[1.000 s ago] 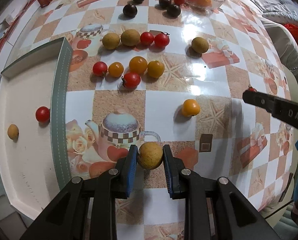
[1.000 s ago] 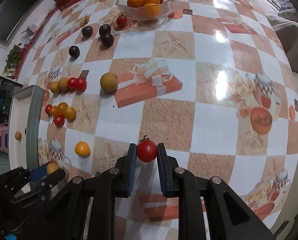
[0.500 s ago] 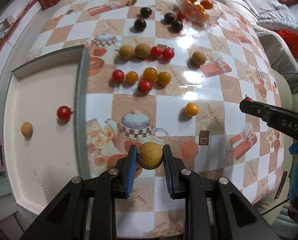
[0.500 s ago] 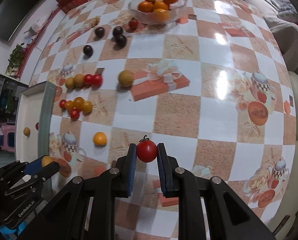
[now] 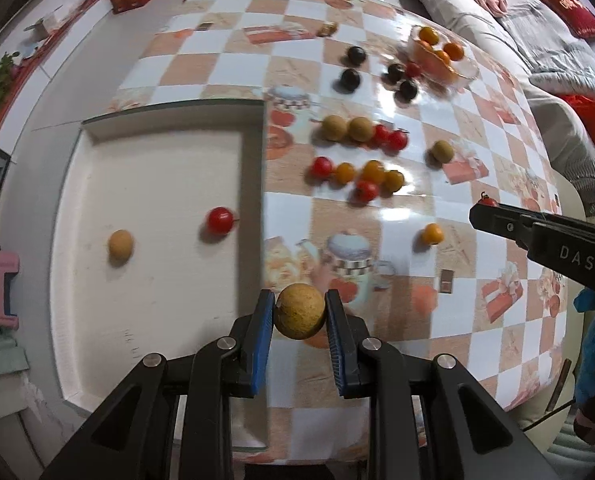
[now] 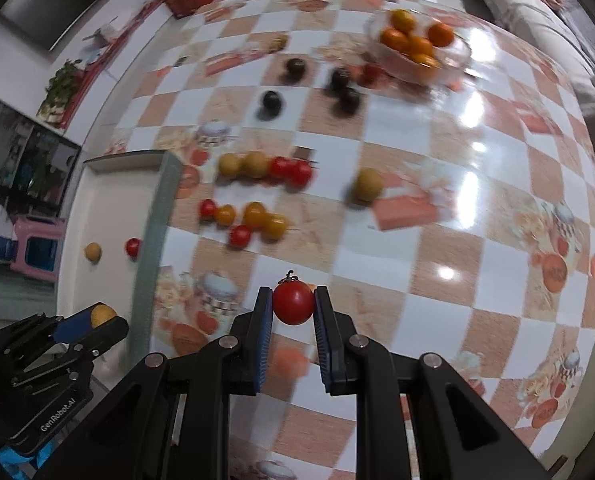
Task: Organize fruits
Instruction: 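Carry both fruits into the white tray and open both tools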
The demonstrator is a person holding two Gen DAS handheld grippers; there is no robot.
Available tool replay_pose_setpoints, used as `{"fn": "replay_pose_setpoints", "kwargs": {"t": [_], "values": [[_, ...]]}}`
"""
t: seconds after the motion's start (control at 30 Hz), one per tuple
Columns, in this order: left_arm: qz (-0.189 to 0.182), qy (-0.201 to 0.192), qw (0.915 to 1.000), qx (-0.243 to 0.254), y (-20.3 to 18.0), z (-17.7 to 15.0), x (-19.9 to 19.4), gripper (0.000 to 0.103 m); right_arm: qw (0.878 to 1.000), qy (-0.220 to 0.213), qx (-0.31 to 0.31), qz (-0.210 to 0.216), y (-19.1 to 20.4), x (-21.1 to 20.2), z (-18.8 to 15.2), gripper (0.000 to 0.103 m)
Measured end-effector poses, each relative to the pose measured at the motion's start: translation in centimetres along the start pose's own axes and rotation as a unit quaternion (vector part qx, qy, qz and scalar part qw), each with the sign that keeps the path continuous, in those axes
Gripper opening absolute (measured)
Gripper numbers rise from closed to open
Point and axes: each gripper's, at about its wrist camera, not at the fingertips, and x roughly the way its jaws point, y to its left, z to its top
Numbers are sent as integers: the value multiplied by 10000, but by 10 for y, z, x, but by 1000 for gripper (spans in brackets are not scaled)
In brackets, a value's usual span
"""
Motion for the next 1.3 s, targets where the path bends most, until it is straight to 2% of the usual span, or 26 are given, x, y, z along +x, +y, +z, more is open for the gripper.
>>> {"fn": "replay_pose_setpoints", "kwargs": {"t": [0.27,0.67,0.9,1.23,1.27,1.3], "values": [[311,-25,9987,-404,59,-16,-4,27,9984,103,-503,222,67,15,5,22],[615,265,9935,-921,127,-39,16,27,9913,517,-1080,544,160,55,-4,22],[705,394,9921,-957,138,-40,35,27,9875,881,-1189,552,185,86,-11,22],[752,519,9919,-881,138,-41,50,28,9839,1238,-1231,387,193,115,-16,23],[781,523,9920,-847,137,-40,51,31,9837,1267,-1213,402,194,116,-17,26],[827,519,9919,-808,135,-40,51,54,9836,1283,-1204,404,194,117,-17,36]]}}
